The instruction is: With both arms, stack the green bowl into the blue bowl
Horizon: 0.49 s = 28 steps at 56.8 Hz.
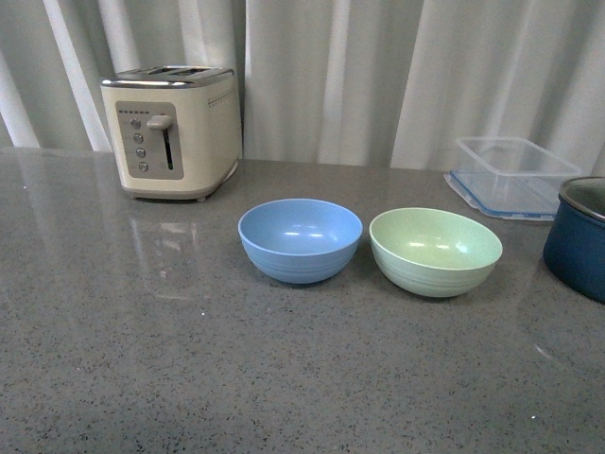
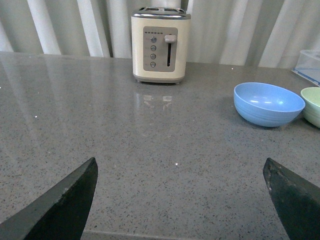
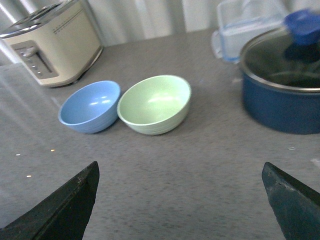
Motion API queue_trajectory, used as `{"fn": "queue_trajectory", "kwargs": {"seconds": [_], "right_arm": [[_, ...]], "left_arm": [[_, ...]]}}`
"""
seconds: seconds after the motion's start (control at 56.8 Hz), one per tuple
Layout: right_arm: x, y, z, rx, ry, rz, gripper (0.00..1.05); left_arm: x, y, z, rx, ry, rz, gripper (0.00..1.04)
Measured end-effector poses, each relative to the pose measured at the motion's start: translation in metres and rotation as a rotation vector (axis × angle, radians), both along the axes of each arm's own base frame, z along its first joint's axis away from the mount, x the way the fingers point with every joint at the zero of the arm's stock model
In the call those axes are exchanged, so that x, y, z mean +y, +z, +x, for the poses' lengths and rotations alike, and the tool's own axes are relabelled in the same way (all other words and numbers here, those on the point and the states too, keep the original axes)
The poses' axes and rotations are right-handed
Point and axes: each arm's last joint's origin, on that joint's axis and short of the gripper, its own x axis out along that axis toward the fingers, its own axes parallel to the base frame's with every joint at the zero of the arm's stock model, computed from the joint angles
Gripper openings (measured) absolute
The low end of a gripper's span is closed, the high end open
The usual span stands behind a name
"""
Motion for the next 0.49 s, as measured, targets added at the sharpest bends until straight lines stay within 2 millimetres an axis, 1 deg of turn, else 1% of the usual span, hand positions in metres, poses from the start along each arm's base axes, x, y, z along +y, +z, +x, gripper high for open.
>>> {"fn": "queue_trajectory", "kwargs": {"seconds": [0.035,0.07,0.088,0.123,0.141,0.158,0.194,0.211,0.229,0.264,0.37,0.387,0.405,0.44,0.493], "right_arm": [[0.002,0.002,0.012,0.041,0.011,0.028,0.95],[0.004,0.002,0.028,0.1,0.019,0.056,0.95],[0.005,0.002,0.032,0.115,0.018,0.061,0.95],[0.008,0.001,0.048,0.163,0.01,0.074,0.95],[0.01,0.0,0.06,0.191,0.01,0.085,0.95],[0.011,0.0,0.064,0.2,0.009,0.089,0.95],[0.013,-0.001,0.079,0.239,-0.008,0.097,0.95],[0.014,-0.001,0.083,0.248,-0.015,0.098,0.95],[0.015,-0.002,0.092,0.267,-0.026,0.1,0.95],[0.017,-0.003,0.101,0.288,-0.036,0.102,0.95],[0.024,-0.012,0.14,0.358,-0.089,0.085,0.95],[0.026,-0.016,0.15,0.377,-0.104,0.075,0.95],[0.026,-0.017,0.152,0.379,-0.106,0.074,0.95],[0.028,-0.021,0.163,0.397,-0.121,0.062,0.95],[0.029,-0.026,0.173,0.416,-0.138,0.05,0.95]], "left_arm": [[0.0,0.0,0.0,0.0,0.0,0.0,0.98],[0.0,0.0,0.0,0.0,0.0,0.0,0.98],[0.0,0.0,0.0,0.0,0.0,0.0,0.98],[0.0,0.0,0.0,0.0,0.0,0.0,0.98],[0.0,0.0,0.0,0.0,0.0,0.0,0.98],[0.0,0.0,0.0,0.0,0.0,0.0,0.98],[0.0,0.0,0.0,0.0,0.0,0.0,0.98],[0.0,0.0,0.0,0.0,0.0,0.0,0.98],[0.0,0.0,0.0,0.0,0.0,0.0,0.98],[0.0,0.0,0.0,0.0,0.0,0.001,0.98],[0.0,0.0,0.0,0.0,0.0,0.0,0.98],[0.0,0.0,0.0,0.0,0.0,0.001,0.98],[0.0,0.0,0.0,0.0,0.0,0.0,0.98],[0.0,0.0,0.0,0.0,0.0,0.0,0.98],[0.0,0.0,0.0,0.0,0.0,0.0,0.98]]}}
